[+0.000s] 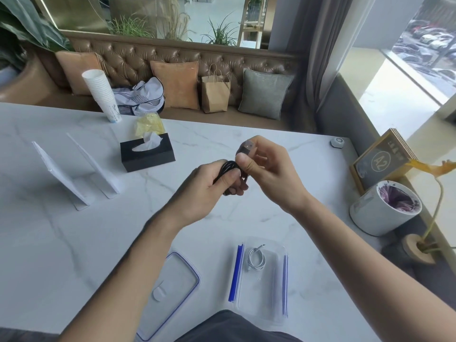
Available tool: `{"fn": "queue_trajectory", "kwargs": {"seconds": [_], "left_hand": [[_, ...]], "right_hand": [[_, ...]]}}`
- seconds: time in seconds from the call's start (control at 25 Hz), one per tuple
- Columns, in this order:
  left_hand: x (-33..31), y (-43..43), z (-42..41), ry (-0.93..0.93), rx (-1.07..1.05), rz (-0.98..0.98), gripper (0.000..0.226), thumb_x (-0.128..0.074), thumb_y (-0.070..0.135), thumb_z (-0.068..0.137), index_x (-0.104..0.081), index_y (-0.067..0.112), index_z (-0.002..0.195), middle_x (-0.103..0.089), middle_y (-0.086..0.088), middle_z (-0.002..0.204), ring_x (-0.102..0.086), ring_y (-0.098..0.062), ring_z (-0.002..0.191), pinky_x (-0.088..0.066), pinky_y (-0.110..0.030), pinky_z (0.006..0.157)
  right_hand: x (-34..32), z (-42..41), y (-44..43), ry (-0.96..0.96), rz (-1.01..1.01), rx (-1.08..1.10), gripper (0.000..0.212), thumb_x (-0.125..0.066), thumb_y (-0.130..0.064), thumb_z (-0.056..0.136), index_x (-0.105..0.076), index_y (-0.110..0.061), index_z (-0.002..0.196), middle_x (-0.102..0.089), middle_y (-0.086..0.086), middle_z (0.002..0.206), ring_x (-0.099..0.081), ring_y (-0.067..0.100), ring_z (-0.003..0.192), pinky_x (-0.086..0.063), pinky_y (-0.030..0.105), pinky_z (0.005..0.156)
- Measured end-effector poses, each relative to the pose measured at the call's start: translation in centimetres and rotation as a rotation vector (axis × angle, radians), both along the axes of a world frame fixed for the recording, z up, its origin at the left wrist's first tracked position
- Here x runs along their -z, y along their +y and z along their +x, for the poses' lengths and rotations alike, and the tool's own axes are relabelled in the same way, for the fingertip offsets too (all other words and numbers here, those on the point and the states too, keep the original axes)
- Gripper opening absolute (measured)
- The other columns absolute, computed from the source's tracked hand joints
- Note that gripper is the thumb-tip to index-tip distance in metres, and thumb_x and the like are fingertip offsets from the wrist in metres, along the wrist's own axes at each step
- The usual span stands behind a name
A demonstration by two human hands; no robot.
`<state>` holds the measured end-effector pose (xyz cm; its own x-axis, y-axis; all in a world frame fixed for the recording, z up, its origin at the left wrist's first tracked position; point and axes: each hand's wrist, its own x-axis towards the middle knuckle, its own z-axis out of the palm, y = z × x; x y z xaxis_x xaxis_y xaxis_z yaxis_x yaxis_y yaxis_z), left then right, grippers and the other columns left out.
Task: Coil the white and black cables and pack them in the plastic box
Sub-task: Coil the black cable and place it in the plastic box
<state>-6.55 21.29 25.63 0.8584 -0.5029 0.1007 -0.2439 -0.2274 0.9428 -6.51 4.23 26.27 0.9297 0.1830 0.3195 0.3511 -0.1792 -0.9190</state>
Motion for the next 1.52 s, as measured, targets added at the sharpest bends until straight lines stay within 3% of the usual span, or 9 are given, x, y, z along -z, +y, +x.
{"fn": "queue_trajectory", "kwargs": {"seconds": [0.12,0.28,0.44,0.68,0.84,1.04,1.24,1.4,1.52], "left_hand": [[0.5,-0.8,-1.0,-0.137,-0.145,0.054,0.022,-0.042,0.025,0.102,-0.052,0.010,0.088,-0.069,0.001,0.081,-0.064,-0.003,0.071,-0.044,-0.011,0.066],[1.1,-2.0,-1.8,-0.315,-0.301,0.093,0.013,-0.039,0.023,0.103,-0.043,0.012,0.097,-0.058,0.008,0.073,-0.053,-0.019,0.067,-0.039,-0.033,0.057],[1.3,-2.7,-2.0,-0.356,-0.387,0.066,0.017,-0.036,0.015,0.104,-0.050,0.007,0.104,-0.049,0.012,0.065,-0.046,-0.008,0.058,-0.030,-0.019,0.048],[1.0,-2.4,-1.3,-0.409,-0.390,0.079,0.024,-0.035,0.013,0.103,-0.058,0.008,0.105,-0.044,0.018,0.062,-0.047,0.001,0.058,-0.030,-0.012,0.053],[0.7,-2.3,-0.8,-0.355,-0.464,0.063,0.032,-0.030,0.016,0.104,-0.048,0.015,0.130,-0.047,0.013,0.066,-0.046,-0.008,0.059,-0.035,-0.024,0.053],[-0.1,-2.5,-0.9,-0.343,-0.466,0.111,0.044,-0.031,0.011,0.103,-0.038,0.019,0.145,-0.063,-0.030,0.098,-0.051,-0.018,0.076,-0.034,-0.005,0.055],[0.0,-2.8,-0.8,-0.311,-0.514,0.088,0.053,-0.031,0.005,0.100,-0.031,0.022,0.151,-0.063,-0.026,0.105,-0.048,-0.006,0.062,-0.035,-0.010,0.057],[0.0,-3.1,-1.0,-0.261,-0.552,0.061,0.047,-0.032,0.004,0.099,-0.045,0.014,0.144,-0.064,-0.025,0.117,-0.057,-0.024,0.093,-0.043,-0.026,0.074],[-0.4,-2.7,-0.5,-0.197,-0.510,0.100,0.030,-0.034,0.011,0.099,-0.064,0.014,0.092,-0.059,-0.006,0.069,-0.044,-0.016,0.062,-0.036,-0.031,0.058]], "right_hand": [[0.5,-0.2,0.1,0.006,0.048,0.029,0.025,-0.060,-0.008,0.097,-0.049,0.010,0.085,-0.057,0.017,0.070,-0.057,0.025,0.060,-0.048,0.042,0.058],[0.4,-0.5,0.4,0.014,0.066,0.120,0.028,-0.064,-0.010,0.094,-0.050,0.011,0.083,-0.057,0.026,0.076,-0.057,0.018,0.067,-0.050,0.036,0.067],[0.3,-0.8,0.9,0.030,0.089,0.176,0.028,-0.067,-0.011,0.092,-0.053,0.012,0.086,-0.055,0.017,0.073,-0.054,0.017,0.064,-0.054,0.029,0.060],[0.2,-1.7,0.8,0.040,0.058,0.226,0.028,-0.072,-0.016,0.089,-0.055,-0.016,0.111,-0.063,0.005,0.082,-0.063,0.025,0.061,-0.051,0.036,0.059],[0.5,-1.3,0.9,0.074,-0.031,0.190,0.016,-0.069,-0.016,0.090,-0.063,-0.013,0.105,-0.070,0.010,0.076,-0.065,0.027,0.068,-0.054,0.045,0.066],[0.7,-1.8,1.2,0.043,-0.050,0.243,0.008,-0.062,-0.015,0.096,-0.065,-0.011,0.102,-0.068,0.003,0.074,-0.068,0.018,0.072,-0.058,0.042,0.070],[0.6,-1.7,1.2,-0.005,-0.097,0.261,0.007,-0.061,-0.017,0.096,-0.065,-0.014,0.100,-0.068,0.013,0.079,-0.064,0.035,0.077,-0.054,0.051,0.071],[0.7,-1.8,1.1,-0.005,-0.100,0.264,0.007,-0.061,-0.018,0.096,-0.066,-0.015,0.099,-0.069,0.013,0.080,-0.064,0.036,0.076,-0.053,0.050,0.070],[0.4,-1.7,1.0,-0.042,-0.114,0.277,0.009,-0.062,-0.015,0.095,-0.067,-0.013,0.103,-0.071,0.002,0.081,-0.068,0.025,0.078,-0.055,0.044,0.074]]}}
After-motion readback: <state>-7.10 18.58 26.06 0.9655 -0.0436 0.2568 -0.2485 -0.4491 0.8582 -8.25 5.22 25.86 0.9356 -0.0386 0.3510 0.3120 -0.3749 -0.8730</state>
